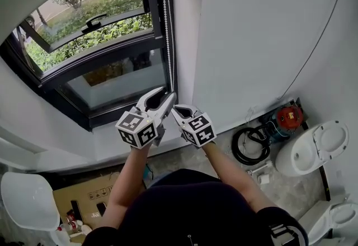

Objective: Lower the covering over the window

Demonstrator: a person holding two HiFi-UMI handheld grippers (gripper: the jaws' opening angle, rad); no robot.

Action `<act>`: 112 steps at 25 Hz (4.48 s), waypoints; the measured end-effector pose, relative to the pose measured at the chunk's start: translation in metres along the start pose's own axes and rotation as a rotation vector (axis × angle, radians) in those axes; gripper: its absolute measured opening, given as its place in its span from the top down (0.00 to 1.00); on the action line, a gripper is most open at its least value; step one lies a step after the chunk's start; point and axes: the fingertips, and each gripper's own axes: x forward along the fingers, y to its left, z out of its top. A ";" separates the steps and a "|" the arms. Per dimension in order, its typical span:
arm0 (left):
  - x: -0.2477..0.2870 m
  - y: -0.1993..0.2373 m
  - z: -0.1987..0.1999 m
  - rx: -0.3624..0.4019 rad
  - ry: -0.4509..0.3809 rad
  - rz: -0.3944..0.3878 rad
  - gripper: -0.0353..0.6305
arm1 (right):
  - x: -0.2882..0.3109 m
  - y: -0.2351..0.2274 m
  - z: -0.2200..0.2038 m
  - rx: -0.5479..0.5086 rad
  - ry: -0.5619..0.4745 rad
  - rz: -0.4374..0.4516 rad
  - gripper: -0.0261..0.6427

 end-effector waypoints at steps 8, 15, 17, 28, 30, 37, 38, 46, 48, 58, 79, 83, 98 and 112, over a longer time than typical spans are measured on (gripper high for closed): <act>0.026 0.008 0.046 0.113 0.013 0.025 0.92 | 0.004 0.010 0.000 -0.012 0.000 0.002 0.94; 0.016 0.013 0.015 0.019 0.059 -0.014 0.93 | 0.011 0.010 -0.028 -0.014 0.074 -0.037 0.94; 0.015 0.012 0.016 0.033 0.062 -0.024 0.93 | 0.012 0.013 -0.026 -0.012 0.075 -0.041 0.94; 0.005 0.021 -0.002 0.008 0.112 -0.073 0.93 | 0.033 0.022 -0.040 -0.020 0.185 -0.045 0.94; 0.004 0.023 -0.008 0.000 0.110 -0.081 0.93 | 0.037 0.022 -0.045 -0.029 0.208 -0.047 0.94; 0.001 0.020 -0.037 -0.070 0.120 -0.121 0.93 | 0.025 0.017 -0.077 -0.022 0.283 -0.081 0.94; 0.000 0.020 -0.036 -0.064 0.123 -0.125 0.93 | 0.025 0.016 -0.077 -0.018 0.279 -0.091 0.94; -0.003 0.019 -0.034 -0.063 0.070 -0.131 0.93 | 0.004 0.018 -0.087 0.032 0.280 -0.108 0.92; -0.004 0.019 -0.036 -0.077 0.074 -0.137 0.93 | -0.006 0.012 -0.080 0.065 0.244 -0.137 0.88; -0.005 0.025 -0.059 -0.062 0.130 -0.148 0.93 | -0.049 -0.006 0.075 0.103 -0.163 -0.205 0.87; -0.019 0.021 -0.137 -0.092 0.251 -0.122 0.93 | -0.026 0.000 0.173 0.026 -0.321 -0.142 0.87; -0.029 0.019 -0.166 -0.120 0.315 -0.120 0.93 | -0.023 0.001 0.182 -0.008 -0.304 -0.138 0.87; -0.029 0.016 -0.188 -0.158 0.365 -0.110 0.93 | -0.021 -0.006 0.162 0.018 -0.278 -0.131 0.94; -0.036 0.014 -0.165 -0.060 0.290 -0.129 0.88 | -0.010 -0.001 0.125 0.042 -0.213 -0.125 0.94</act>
